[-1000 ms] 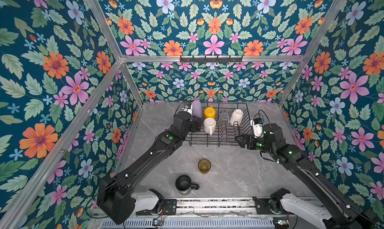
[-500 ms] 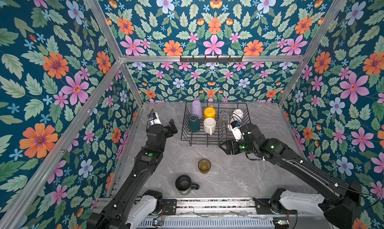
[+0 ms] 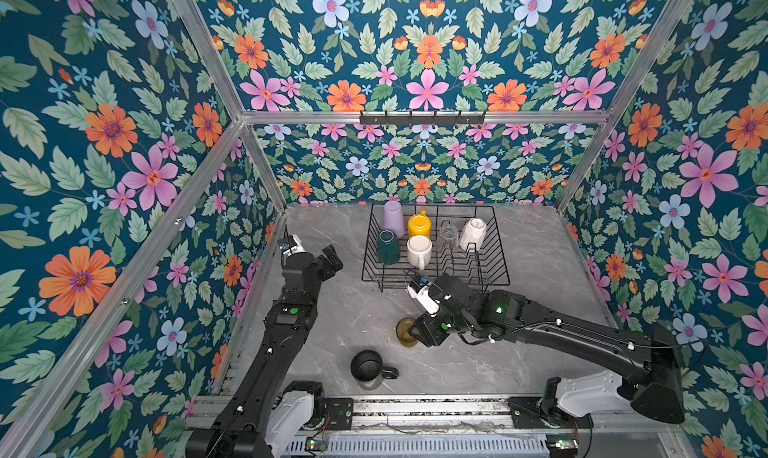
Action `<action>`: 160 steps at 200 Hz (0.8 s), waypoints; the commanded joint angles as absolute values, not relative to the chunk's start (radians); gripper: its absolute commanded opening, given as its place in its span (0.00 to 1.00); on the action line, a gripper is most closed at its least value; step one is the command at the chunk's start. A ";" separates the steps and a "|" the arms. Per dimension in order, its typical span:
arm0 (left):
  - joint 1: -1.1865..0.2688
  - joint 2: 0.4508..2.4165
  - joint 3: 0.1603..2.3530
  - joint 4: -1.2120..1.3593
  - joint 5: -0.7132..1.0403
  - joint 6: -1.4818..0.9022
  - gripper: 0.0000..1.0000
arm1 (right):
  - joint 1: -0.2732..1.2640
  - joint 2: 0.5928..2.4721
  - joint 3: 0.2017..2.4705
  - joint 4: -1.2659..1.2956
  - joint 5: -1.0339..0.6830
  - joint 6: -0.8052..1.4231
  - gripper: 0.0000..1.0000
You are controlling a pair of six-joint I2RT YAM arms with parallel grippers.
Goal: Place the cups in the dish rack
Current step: 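Move the right gripper down to the black mug while the left arm draws back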
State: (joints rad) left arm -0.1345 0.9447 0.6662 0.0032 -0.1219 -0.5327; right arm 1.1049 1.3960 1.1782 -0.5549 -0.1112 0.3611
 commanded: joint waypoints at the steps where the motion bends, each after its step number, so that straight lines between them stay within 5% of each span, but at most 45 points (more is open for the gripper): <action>1: -0.124 0.930 0.660 0.018 -0.097 -0.546 1.00 | 1.143 1.450 1.213 -0.537 -0.142 0.333 0.60; 160: -0.081 0.869 0.637 -0.005 -0.064 -0.540 1.00 | 1.259 1.805 1.412 -0.555 -0.112 0.421 0.48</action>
